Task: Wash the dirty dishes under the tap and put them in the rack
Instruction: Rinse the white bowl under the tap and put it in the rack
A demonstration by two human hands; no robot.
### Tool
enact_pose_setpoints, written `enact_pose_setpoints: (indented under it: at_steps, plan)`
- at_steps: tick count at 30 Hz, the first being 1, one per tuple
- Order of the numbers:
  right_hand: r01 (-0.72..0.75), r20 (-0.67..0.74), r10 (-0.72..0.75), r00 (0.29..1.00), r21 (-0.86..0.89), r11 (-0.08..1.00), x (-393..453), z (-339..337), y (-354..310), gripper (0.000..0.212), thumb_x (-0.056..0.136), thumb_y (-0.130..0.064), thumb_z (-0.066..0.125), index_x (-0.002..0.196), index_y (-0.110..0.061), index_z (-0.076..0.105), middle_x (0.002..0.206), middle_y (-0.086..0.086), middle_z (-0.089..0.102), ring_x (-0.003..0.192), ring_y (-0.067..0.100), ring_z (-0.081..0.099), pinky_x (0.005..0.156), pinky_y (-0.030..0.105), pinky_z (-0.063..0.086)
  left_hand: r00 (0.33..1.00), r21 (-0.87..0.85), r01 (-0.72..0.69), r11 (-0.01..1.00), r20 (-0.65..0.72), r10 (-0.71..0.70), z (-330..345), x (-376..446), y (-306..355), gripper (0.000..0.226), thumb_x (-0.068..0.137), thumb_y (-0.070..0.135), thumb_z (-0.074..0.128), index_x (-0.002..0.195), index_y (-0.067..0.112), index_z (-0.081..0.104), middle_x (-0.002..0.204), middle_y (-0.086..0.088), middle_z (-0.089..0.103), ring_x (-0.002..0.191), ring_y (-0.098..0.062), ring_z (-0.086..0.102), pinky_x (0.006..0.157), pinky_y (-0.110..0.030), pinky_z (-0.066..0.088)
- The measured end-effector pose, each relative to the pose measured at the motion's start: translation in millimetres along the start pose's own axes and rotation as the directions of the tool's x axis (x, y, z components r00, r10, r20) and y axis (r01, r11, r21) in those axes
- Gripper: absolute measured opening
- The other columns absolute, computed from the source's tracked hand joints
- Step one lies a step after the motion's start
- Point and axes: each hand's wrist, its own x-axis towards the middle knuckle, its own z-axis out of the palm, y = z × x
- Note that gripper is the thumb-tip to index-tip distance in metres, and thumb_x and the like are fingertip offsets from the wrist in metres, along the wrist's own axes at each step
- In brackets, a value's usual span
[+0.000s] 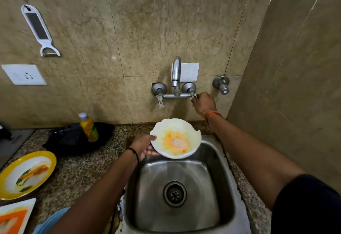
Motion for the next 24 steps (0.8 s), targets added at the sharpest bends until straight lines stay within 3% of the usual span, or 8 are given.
enact_pose_setpoints:
  at_steps: [3, 7, 12, 16, 19, 20, 22, 24]
  plan:
    - [0.030, -0.026, -0.032, 0.999, -0.071, 0.997, 0.7, -3.0, -1.5, 0.037, 0.093, -0.035, 0.056, 0.102, 0.000, 0.063, 0.107, 0.023, 0.063, 0.096, 0.038, 0.062, 0.070, 0.031, 0.040, 1.000, -0.002, -0.003, 1.000, -0.009, 0.003, 2.9, 5.1, -1.3, 0.030, 0.095, 0.006, 0.052, 0.122, -0.006, 0.053, 0.102, -0.019, 0.065, 0.074, -0.026, 0.066, 0.046, -0.036, 0.058]
    - [0.051, -0.074, -0.061, 0.995, -0.124, 0.991, -0.1, 1.4, 1.2, 0.036, 0.096, -0.031, 0.051, 0.110, 0.001, 0.059, 0.115, 0.024, 0.057, 0.101, 0.040, 0.058, 0.080, 0.036, 0.045, 1.000, -0.010, 0.001, 1.000, -0.030, -0.001, 4.4, 11.0, -4.7, 0.032, 0.093, 0.007, 0.054, 0.123, -0.006, 0.054, 0.100, -0.019, 0.068, 0.077, -0.029, 0.069, 0.050, -0.038, 0.059]
    - [0.008, -0.108, -0.006, 0.994, 0.020, 1.000, 8.5, 11.8, 11.1, 0.036, 0.091, -0.037, 0.056, 0.093, -0.004, 0.071, 0.096, 0.016, 0.070, 0.082, 0.031, 0.065, 0.063, 0.028, 0.043, 0.999, -0.018, -0.008, 1.000, -0.034, 0.007, 3.8, 12.3, -7.6, 0.030, 0.095, 0.007, 0.052, 0.122, -0.005, 0.053, 0.101, -0.019, 0.067, 0.077, -0.028, 0.068, 0.051, -0.038, 0.059]
    - [-0.026, -0.112, 0.041, 0.993, 0.132, 0.991, 10.6, 13.1, 14.7, 0.039, 0.089, -0.039, 0.058, 0.090, -0.003, 0.073, 0.091, 0.016, 0.072, 0.086, 0.032, 0.067, 0.071, 0.036, 0.056, 0.999, -0.026, -0.003, 1.000, -0.034, 0.002, 4.6, 13.9, -9.4, 0.029, 0.095, 0.008, 0.052, 0.122, -0.005, 0.054, 0.103, -0.020, 0.066, 0.077, -0.028, 0.067, 0.053, -0.038, 0.059]
    - [-0.024, -0.056, 0.035, 0.998, 0.178, 0.984, -14.1, 13.2, 12.1, 0.044, 0.093, -0.044, 0.049, 0.096, -0.005, 0.070, 0.094, 0.013, 0.070, 0.086, 0.031, 0.066, 0.068, 0.031, 0.048, 0.999, -0.038, -0.009, 0.999, -0.043, 0.007, 5.4, 16.1, -10.9, 0.029, 0.094, 0.007, 0.053, 0.121, -0.005, 0.054, 0.102, -0.021, 0.067, 0.079, -0.030, 0.068, 0.054, -0.039, 0.060]
    - [-0.007, -0.027, 0.011, 1.000, 0.148, 0.989, -30.0, 15.3, 10.6, 0.046, 0.095, -0.047, 0.046, 0.104, -0.006, 0.065, 0.099, 0.013, 0.068, 0.092, 0.031, 0.064, 0.073, 0.031, 0.047, 0.999, -0.042, -0.011, 0.999, -0.045, 0.009, 6.1, 18.2, -12.0, 0.029, 0.094, 0.007, 0.054, 0.121, -0.004, 0.054, 0.101, -0.020, 0.068, 0.079, -0.030, 0.068, 0.055, -0.039, 0.060]
    - [0.126, 0.012, -0.125, 0.992, -0.060, 0.990, -65.5, 26.2, 11.8, 0.056, 0.096, -0.052, 0.038, 0.127, -0.007, 0.051, 0.122, 0.016, 0.061, 0.113, 0.033, 0.057, 0.099, 0.041, 0.041, 0.999, -0.059, -0.008, 0.998, -0.041, 0.005, 8.9, 19.8, -12.9, 0.026, 0.094, 0.007, 0.054, 0.118, -0.003, 0.055, 0.095, -0.018, 0.068, 0.078, -0.030, 0.068, 0.054, -0.038, 0.060]
    - [0.325, 0.176, -0.285, 0.942, -0.274, 0.905, -102.9, 42.3, 17.4, 0.067, 0.097, -0.057, 0.030, 0.140, -0.006, 0.040, 0.142, 0.016, 0.048, 0.133, 0.030, 0.042, 0.116, 0.047, 0.017, 0.999, -0.094, -0.006, 0.996, -0.032, 0.003, 12.6, 20.8, -13.3, 0.023, 0.094, 0.006, 0.054, 0.115, -0.002, 0.056, 0.088, -0.016, 0.068, 0.075, -0.029, 0.067, 0.050, -0.037, 0.059]
